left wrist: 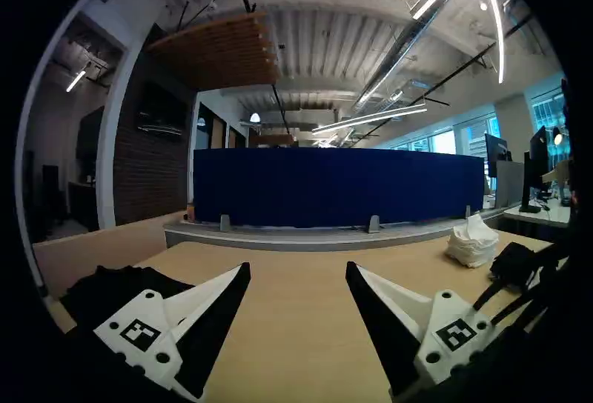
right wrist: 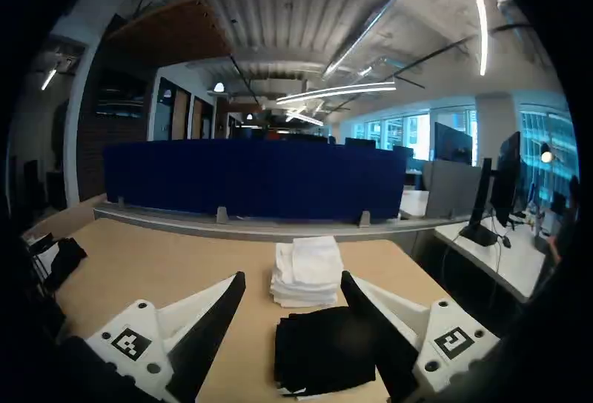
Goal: Fold towel
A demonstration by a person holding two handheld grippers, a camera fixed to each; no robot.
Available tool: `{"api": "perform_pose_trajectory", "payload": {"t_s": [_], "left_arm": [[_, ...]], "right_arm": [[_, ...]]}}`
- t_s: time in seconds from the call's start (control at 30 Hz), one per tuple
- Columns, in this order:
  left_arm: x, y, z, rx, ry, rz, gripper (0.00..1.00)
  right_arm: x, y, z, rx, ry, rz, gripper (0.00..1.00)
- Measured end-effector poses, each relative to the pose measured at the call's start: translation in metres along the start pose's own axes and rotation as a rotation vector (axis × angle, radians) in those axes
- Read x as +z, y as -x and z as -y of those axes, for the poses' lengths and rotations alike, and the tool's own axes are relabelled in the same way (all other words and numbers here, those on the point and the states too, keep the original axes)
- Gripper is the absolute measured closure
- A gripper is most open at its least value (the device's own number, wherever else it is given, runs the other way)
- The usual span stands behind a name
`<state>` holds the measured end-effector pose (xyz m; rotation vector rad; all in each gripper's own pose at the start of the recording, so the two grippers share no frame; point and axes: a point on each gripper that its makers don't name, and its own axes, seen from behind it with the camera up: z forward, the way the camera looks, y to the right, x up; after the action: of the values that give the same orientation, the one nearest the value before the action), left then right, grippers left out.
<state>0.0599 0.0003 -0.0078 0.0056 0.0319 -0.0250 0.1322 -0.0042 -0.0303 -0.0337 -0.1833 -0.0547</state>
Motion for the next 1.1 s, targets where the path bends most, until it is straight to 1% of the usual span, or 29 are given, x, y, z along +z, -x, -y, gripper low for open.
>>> {"api": "perform_pose_trajectory", "payload": {"t_s": [0.17, 0.3, 0.4, 0.57, 0.83, 0.97, 1.1], "left_arm": [[0.002, 0.016, 0.003, -0.01, 0.001, -0.005, 0.04], [0.005, 0.029, 0.008, 0.003, -0.007, 0.0, 0.05], [0.007, 0.036, 0.008, 0.018, -0.014, -0.003, 0.05], [0.009, 0.042, 0.004, 0.023, -0.011, -0.005, 0.04], [0.007, 0.056, 0.005, 0.047, -0.02, 0.019, 0.04], [0.007, 0.059, 0.005, 0.035, -0.018, 0.026, 0.04], [0.006, 0.06, 0.011, 0.023, -0.029, 0.031, 0.04]], "right_arm": [[0.008, 0.013, 0.008, -0.013, -0.012, 0.021, 0.0], [0.013, 0.023, 0.016, -0.022, -0.024, 0.027, 0.0], [0.018, 0.028, 0.02, -0.027, -0.033, 0.028, 0.0], [0.023, 0.028, 0.025, -0.04, -0.039, 0.029, 0.0], [0.03, 0.031, 0.03, -0.039, -0.049, 0.032, 0.0], [0.032, 0.034, 0.032, -0.045, -0.052, 0.039, 0.0], [0.033, 0.035, 0.034, -0.05, -0.056, 0.04, 0.0]]}}
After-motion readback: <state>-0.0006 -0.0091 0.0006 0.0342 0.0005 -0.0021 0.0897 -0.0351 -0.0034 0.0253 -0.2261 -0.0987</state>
